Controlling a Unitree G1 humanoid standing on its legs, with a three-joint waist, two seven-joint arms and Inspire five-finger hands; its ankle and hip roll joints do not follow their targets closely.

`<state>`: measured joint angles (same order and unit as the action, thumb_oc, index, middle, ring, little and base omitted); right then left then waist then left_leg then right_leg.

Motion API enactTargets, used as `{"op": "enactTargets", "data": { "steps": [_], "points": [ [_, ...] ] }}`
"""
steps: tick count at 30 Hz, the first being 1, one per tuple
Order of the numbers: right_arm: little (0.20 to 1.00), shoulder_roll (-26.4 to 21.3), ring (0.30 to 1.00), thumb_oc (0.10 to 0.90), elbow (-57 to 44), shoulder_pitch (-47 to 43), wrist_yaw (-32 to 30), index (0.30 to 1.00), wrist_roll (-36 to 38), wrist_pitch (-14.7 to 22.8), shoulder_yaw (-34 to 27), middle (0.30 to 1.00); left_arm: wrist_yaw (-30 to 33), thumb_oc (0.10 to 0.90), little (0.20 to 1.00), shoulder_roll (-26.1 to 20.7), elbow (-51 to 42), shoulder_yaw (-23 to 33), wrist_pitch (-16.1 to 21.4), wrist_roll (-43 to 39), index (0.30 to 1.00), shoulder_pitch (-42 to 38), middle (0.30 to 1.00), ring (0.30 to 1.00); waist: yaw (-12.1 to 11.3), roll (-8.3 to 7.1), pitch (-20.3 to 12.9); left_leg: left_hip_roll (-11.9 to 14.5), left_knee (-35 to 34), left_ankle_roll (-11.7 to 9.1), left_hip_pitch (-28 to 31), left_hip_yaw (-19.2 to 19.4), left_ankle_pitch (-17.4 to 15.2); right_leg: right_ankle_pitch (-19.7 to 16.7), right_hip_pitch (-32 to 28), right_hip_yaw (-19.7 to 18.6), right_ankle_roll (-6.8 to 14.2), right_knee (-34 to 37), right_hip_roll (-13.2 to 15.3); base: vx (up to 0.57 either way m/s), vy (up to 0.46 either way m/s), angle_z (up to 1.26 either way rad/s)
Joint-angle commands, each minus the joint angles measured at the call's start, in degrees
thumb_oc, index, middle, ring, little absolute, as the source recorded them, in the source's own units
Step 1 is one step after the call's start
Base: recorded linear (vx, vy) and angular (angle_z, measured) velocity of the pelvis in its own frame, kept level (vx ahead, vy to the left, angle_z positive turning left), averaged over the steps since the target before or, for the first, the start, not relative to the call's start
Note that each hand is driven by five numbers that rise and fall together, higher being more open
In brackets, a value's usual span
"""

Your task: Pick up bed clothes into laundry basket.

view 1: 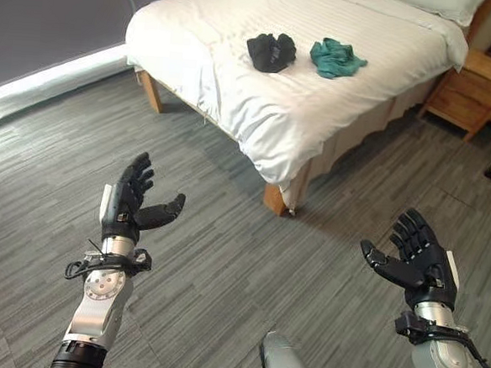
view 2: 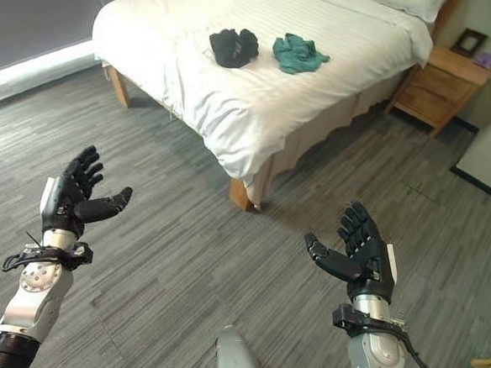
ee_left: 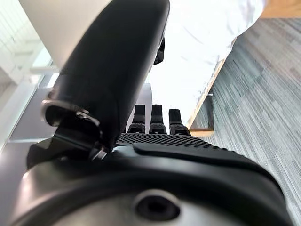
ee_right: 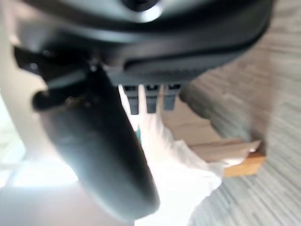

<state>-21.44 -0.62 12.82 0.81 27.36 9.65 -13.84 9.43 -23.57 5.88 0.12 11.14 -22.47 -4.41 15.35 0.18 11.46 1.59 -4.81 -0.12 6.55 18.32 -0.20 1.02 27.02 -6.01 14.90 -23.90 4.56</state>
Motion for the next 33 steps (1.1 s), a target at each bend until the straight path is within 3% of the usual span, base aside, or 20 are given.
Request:
{"op": "enactTargets", "data": {
  "steps": [1, 3, 4, 6, 7, 8, 9, 10, 12, 15, 16, 17, 18, 20, 26, 28, 29, 30, 32, 33],
  "points": [
    [0.900, -3.93, 0.900, 0.800, -4.22, -2.90, -0.71, 0.900, 0.56, 6.90, -5.03, 0.900, -0.60, 0.800, 0.900, -2.43, -3.71, 2.08, 7.28, -1.12, 0.900, -8.26, 0.900, 0.900, 4.46, 1.05, -3.02, -1.55, -0.17, -1.45, 13.74, -1.80, -12.57, -4.62, -0.71, 4.12, -2.59, 12.27, -3.32, 0.45, -0.156, 0.30],
    [0.900, -4.96, 0.900, 0.800, -4.94, -2.11, -0.94, 0.900, 0.34, 7.31, -6.54, 0.900, -0.50, 0.800, 0.900, -1.47, -3.24, 0.48, 7.95, -0.65, 0.900, -8.87, 0.900, 0.900, 6.47, 2.15, -3.88, -0.27, 2.80, -2.63, 15.30, -2.86, -12.62, -5.37, -2.55, 4.36, -3.96, 14.48, -4.39, 0.49, -0.243, 0.47],
    [0.900, -5.46, 0.900, 0.800, -5.92, -0.03, -0.14, 0.900, 1.27, 6.02, -7.55, 0.900, -1.43, 0.800, 0.900, -0.57, -3.71, 0.64, 7.44, -1.97, 0.900, -8.53, 0.900, 0.900, 7.01, 3.19, -3.96, 1.56, 8.61, -4.36, 14.72, -3.86, -10.22, -2.85, -3.51, 3.53, -5.50, 11.06, -5.15, 0.47, -0.301, 0.80],
    [0.900, -5.90, 0.900, 0.800, -6.54, 0.00, 0.81, 0.900, 5.28, 6.44, -7.25, 0.900, -2.44, 0.800, 0.900, 2.20, -1.96, 0.84, 7.84, -4.66, 0.900, -7.51, 0.900, 0.900, 7.42, 2.87, -4.23, 4.34, 23.96, -8.20, 9.63, -3.03, 0.55, -2.14, -8.27, 1.91, -8.83, 10.52, -6.29, 0.33, -0.306, 0.74],
    [0.900, -5.96, 0.900, 0.800, -6.48, -0.02, 0.86, 0.900, 5.37, 6.48, -7.27, 0.900, -2.49, 0.800, 0.900, 2.21, -1.88, 0.84, 7.90, -4.70, 0.900, -7.55, 0.900, 0.900, 7.47, 2.78, -4.39, 4.33, 24.34, -8.34, 9.15, -3.18, 0.68, -2.55, -8.16, 1.92, -9.01, 10.84, -6.21, 0.43, -0.439, 0.16],
    [0.900, -7.01, 0.900, 0.800, -5.57, -2.09, -0.68, 0.900, 8.35, 7.73, -7.62, 0.900, -2.33, 0.800, 0.900, 4.86, -1.26, 0.57, 8.41, -9.26, 0.900, -7.81, 0.900, 0.900, 5.72, 0.78, -4.18, 7.42, 41.12, -10.84, 1.46, -3.03, 8.79, -0.74, -13.12, -0.43, -12.56, 11.94, -5.70, 0.28, -0.311, -0.13],
    [0.900, -6.98, 0.900, 0.800, -5.48, -2.17, -0.64, 0.900, 8.42, 7.78, -7.64, 0.900, -2.38, 0.800, 0.900, 4.78, -1.21, 0.56, 8.43, -9.33, 0.900, -7.90, 0.900, 0.900, 5.76, 0.63, -4.29, 7.36, 41.57, -10.81, 0.87, -3.15, 8.90, -1.15, -12.91, -0.43, -12.62, 12.21, -5.56, 0.47, -0.493, -0.27],
    [0.900, -8.17, 0.900, 0.800, -4.41, -3.67, -2.69, 0.900, 8.01, 7.89, -7.65, 0.900, -2.22, 0.800, 0.900, 5.34, -1.75, -0.59, 8.91, -10.25, 0.900, -8.42, 0.900, 0.900, 3.17, -1.96, -3.24, 7.77, 48.84, -10.39, -6.08, -3.04, 6.95, 0.29, -16.70, -2.97, -14.28, 13.23, -4.38, 0.28, -0.272, -0.27],
    [0.900, -8.91, 0.900, 0.800, -4.55, -4.26, -3.45, 0.900, 7.42, 7.91, -7.58, 0.900, -2.33, 0.800, 0.900, 5.57, -1.83, -1.11, 8.64, -10.26, 0.900, -8.35, 0.900, 0.900, 1.89, -2.61, -3.20, 7.85, 47.09, -9.97, -8.13, -1.80, 6.57, 0.38, -17.88, -4.37, -14.58, 13.97, -4.44, 0.34, -0.203, -0.25],
    [0.900, -10.71, 0.900, 0.800, -5.10, -6.02, -3.57, 0.900, 7.62, 8.39, -7.29, 0.900, -2.96, 0.800, 0.900, 7.02, 0.01, -2.30, 8.68, -12.10, 0.900, -8.18, 0.900, 0.900, -0.14, -2.48, -3.03, 9.79, 30.64, -7.97, -11.35, 1.20, 4.97, 2.17, -22.60, -6.31, -13.39, 16.29, -3.03, 0.39, -0.005, -0.22],
    [0.900, -10.70, 0.900, 0.800, -5.09, -6.02, -3.56, 0.900, 7.62, 8.39, -7.29, 0.900, -2.97, 0.800, 0.900, 7.01, 0.02, -2.30, 8.69, -12.10, 0.900, -8.19, 0.900, 0.900, -0.24, -2.59, -3.07, 9.64, 30.33, -7.94, -11.19, 1.36, 5.15, 2.11, -22.59, -6.44, -13.36, 16.36, -2.93, 0.26, 0.088, -0.29],
    [0.900, -11.06, 0.900, 0.800, -5.32, -6.28, -3.54, 0.900, 7.16, 8.46, -7.01, 0.900, -2.54, 0.800, 0.900, 7.17, 0.31, -2.31, 8.91, -12.18, 0.900, -8.04, 0.900, 0.900, -0.58, -2.02, -2.93, 9.81, 24.48, -7.89, -12.34, 0.68, 5.01, 3.29, -23.27, -6.59, -13.01, 16.25, -3.11, 0.51, 0.124, -0.41],
    [0.900, -12.08, 0.900, 0.800, -5.75, -7.29, -3.31, 0.900, 6.11, 8.63, -6.18, 0.900, -2.62, 0.800, 0.900, 7.59, 1.06, -2.69, 9.16, -12.37, 0.900, -8.25, 0.900, 0.900, -1.98, -1.10, -3.08, 8.47, 9.74, -7.31, -13.20, -2.73, 7.14, 5.00, -25.26, -7.69, -12.10, 16.40, -3.08, 0.62, 0.120, -0.29],
    [0.900, -12.99, 0.900, 0.800, -5.91, -8.86, -3.76, 0.900, 4.87, 8.73, -5.40, 0.900, -2.44, 0.800, 0.900, 7.74, 1.51, -2.33, 9.79, -12.16, 0.900, -8.36, 0.900, 0.900, -2.62, -0.90, -3.50, 8.53, 0.45, -7.60, -13.88, -3.82, 9.65, 5.91, -27.99, -9.03, -11.74, 17.41, -3.21, 0.62, 0.028, -0.41],
    [0.900, -12.56, 0.900, 0.800, -5.66, -10.59, -3.25, 0.900, 4.20, 7.82, -3.45, 0.900, -2.18, 0.800, 0.900, 7.82, 1.54, -1.06, 10.64, -12.43, 0.900, -7.69, 0.900, 0.900, -3.89, -0.09, -4.25, 8.64, 1.17, -7.89, -13.48, 0.07, 11.69, 8.68, -33.06, -11.85, -9.70, 18.32, -1.18, 0.44, 0.046, -0.53],
    [0.900, -11.80, 0.900, 0.800, -6.22, -10.51, -2.96, 0.900, 1.70, 6.76, -3.06, 0.900, -2.05, 0.800, 0.900, 7.53, 0.64, -0.48, 10.47, -12.01, 0.900, -7.09, 0.900, 0.900, -4.40, -0.41, -5.67, 6.32, 3.43, -5.83, -11.98, 3.81, 8.14, 3.63, -33.32, -12.85, -6.13, 12.90, 3.99, 0.71, 0.165, -1.10],
    [0.900, -11.75, 0.900, 0.800, -6.29, -10.47, -3.00, 0.900, 1.64, 6.72, -3.04, 0.900, -2.04, 0.800, 0.900, 7.51, 0.61, -0.48, 10.46, -12.00, 0.900, -7.03, 0.900, 0.900, -4.67, -0.51, -5.80, 6.24, 3.36, -5.75, -11.95, 4.14, 8.09, 3.71, -33.07, -13.18, -6.04, 12.73, 4.09, 0.47, 0.128, -1.06],
    [0.900, -11.67, 0.900, 0.800, -6.56, -10.06, -2.47, 0.900, 0.28, 6.31, -2.75, 0.900, -2.04, 0.800, 0.900, 7.49, 0.78, -1.33, 10.15, -11.85, 0.900, -7.00, 0.900, 0.900, -3.95, -0.05, -5.42, 4.37, 1.54, -4.27, -8.64, 5.06, 7.02, -5.88, -27.92, -13.29, -4.25, 2.19, 4.90, 0.40, 0.117, -0.82],
    [0.900, -11.76, 0.900, 0.800, -6.61, -9.82, -2.19, 0.900, -0.22, 6.13, -2.81, 0.900, -2.19, 0.800, 0.900, 7.29, 0.85, -1.67, 9.96, -11.94, 0.900, -7.32, 0.900, 0.900, -3.20, 0.26, -4.93, 3.94, 0.67, -3.86, -7.15, 5.20, 6.66, -8.28, -24.70, -14.36, -4.29, -2.53, 3.71, 0.39, 0.091, -0.36],
    [0.900, -11.21, 0.900, 0.800, -5.66, -8.62, -2.00, 0.900, -0.50, 6.25, -4.17, 0.900, -2.60, 0.800, 0.900, 5.96, 1.25, -2.31, 9.47, -10.64, 0.900, -8.27, 0.900, 0.900, -0.63, 0.89, -3.41, 3.96, -0.08, -3.33, -4.60, 5.00, 5.56, -9.70, -19.81, -15.01, -4.36, -7.92, 1.45, 0.31, 0.034, -0.19]
  ]
}}
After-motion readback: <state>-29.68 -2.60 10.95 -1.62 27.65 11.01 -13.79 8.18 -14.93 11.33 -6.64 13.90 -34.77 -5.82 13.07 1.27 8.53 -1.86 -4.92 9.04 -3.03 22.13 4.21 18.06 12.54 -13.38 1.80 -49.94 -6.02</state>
